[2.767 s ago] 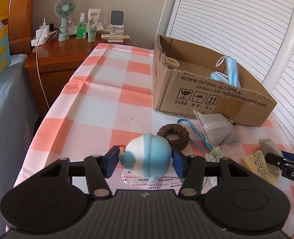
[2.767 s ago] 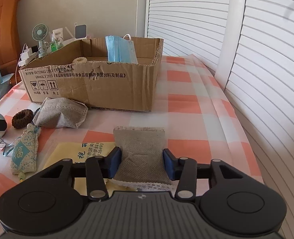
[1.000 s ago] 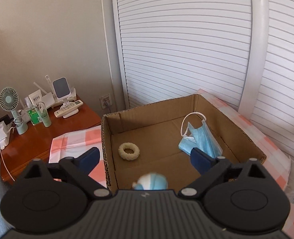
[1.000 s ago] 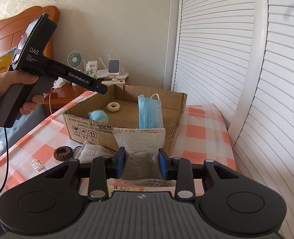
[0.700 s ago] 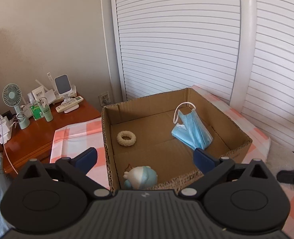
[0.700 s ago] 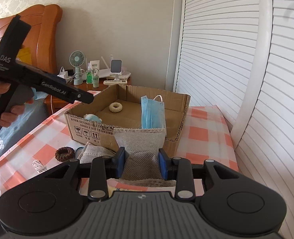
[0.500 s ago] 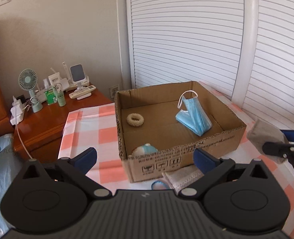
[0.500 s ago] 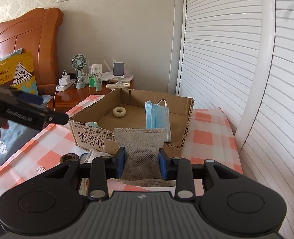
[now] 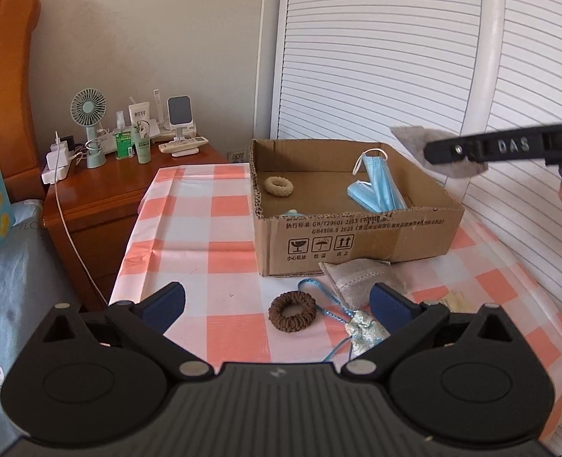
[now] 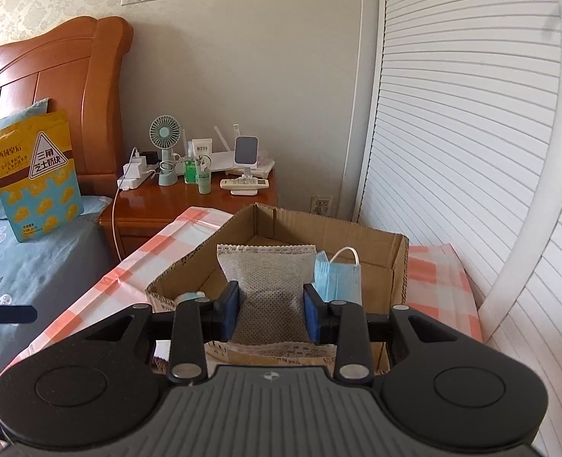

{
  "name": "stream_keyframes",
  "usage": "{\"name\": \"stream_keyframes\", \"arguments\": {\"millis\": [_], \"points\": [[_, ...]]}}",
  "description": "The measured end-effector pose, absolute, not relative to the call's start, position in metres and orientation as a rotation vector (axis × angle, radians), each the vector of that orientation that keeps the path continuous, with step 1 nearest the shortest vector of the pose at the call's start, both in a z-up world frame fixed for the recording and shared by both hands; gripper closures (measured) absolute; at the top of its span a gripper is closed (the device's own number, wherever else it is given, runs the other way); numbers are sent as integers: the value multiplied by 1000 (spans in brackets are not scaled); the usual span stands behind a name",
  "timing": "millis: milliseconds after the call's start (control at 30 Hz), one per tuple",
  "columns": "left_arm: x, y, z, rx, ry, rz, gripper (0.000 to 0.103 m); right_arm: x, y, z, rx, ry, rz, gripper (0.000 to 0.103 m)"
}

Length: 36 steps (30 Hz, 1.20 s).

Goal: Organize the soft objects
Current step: 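Lower the grey pouch into the box and open the right gripper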

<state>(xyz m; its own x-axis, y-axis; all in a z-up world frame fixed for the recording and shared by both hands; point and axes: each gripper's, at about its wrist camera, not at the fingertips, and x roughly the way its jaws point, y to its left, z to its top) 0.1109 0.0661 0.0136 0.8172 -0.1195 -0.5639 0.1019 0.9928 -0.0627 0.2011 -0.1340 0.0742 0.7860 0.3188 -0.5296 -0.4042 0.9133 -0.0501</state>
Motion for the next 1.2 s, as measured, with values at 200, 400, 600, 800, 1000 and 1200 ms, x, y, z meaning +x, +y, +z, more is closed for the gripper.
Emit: {"name": "stream_keyframes", "arguments": {"millis": [200, 400, 600, 800, 1000, 1200], "points": [[109, 84, 4, -82, 626, -80, 1, 248, -106, 78, -168, 565, 392, 64], [112, 96, -8, -83, 661, -51, 1, 299, -85, 69, -173, 603, 359, 64], [108, 96, -14, -71, 664, -58, 1, 340, -78, 64, -150, 618, 304, 36], [106, 95, -14, -53, 663, -67, 1, 329, -81, 63, -164, 611, 305, 9], [99, 85, -10, -33, 655, -83, 1, 301, -91, 65, -175, 623, 313, 6], [87, 77, -3, -6, 637, -85, 1, 267, -108, 61, -186, 630, 322, 0]]}}
